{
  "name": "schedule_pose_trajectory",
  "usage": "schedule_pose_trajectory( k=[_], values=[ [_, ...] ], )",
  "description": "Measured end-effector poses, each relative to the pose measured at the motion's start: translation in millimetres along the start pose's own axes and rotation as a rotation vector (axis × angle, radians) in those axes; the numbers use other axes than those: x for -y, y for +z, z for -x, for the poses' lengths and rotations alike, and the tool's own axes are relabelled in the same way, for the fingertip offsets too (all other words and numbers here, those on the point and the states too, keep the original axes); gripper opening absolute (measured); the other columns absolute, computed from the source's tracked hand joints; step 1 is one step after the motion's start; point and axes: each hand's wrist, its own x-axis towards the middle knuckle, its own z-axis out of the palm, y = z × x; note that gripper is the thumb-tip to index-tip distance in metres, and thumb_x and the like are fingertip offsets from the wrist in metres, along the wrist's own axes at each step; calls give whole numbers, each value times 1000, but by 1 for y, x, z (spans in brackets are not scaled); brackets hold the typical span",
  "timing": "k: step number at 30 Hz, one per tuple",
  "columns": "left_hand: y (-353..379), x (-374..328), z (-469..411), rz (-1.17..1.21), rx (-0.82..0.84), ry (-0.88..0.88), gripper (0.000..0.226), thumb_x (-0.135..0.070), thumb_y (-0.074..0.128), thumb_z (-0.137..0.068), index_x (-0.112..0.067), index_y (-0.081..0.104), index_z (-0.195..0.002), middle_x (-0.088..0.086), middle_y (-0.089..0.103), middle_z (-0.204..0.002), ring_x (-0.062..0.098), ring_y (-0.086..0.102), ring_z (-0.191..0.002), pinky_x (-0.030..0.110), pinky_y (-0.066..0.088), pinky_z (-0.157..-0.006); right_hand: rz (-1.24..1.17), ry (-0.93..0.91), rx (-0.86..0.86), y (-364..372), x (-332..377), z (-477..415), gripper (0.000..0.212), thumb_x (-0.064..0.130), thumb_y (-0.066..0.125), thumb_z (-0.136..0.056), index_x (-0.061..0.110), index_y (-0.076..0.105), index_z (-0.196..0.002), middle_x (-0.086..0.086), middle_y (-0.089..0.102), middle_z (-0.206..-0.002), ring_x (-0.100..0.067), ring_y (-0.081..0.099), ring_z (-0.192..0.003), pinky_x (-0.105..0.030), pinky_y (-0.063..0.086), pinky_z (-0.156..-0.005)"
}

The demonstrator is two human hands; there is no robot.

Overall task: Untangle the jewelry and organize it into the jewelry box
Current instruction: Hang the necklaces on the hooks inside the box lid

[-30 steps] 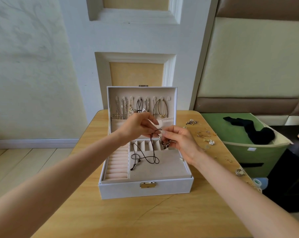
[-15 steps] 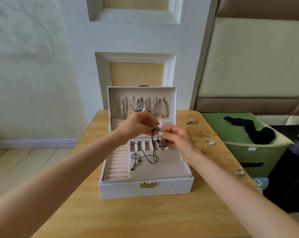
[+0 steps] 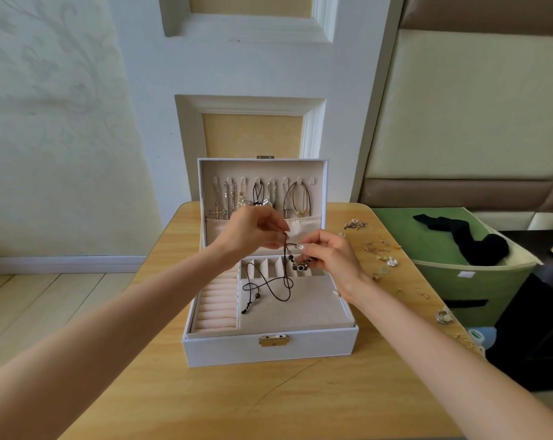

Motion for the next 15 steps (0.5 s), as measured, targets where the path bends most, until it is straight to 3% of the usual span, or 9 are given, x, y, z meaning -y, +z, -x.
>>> schedule_pose_trajectory(
  k=[5,10,15],
  values=[
    [2,-4,-1,-177,26,23,5,-6,66,-84,-10,66,-84,0,66,-77,9,60,-69,20,52,-60,115,-28,-3,5,-2,-1,12,-3,63,-83,8,64,-82,-6,65,-74,-12,65,-68,-19,52,-65],
    [6,-1,-6,-385,72,55,10,-14,73,-80,-15,64,-76,-10,60,-72,9,54,-67,27,45,-69,70,-27,-5,9,-2,-1,9,-4,63,-82,4,66,-86,-15,65,-76,-19,62,-66,-23,50,-62],
    [6,3,-9,-421,58,12,24,-14,74,-79,-22,55,-67,2,66,-76,18,60,-74,37,50,-74,27,1,1,9,0,0,10,-4,62,-83,3,67,-89,-14,67,-78,-21,62,-69,-22,50,-62]
  ],
)
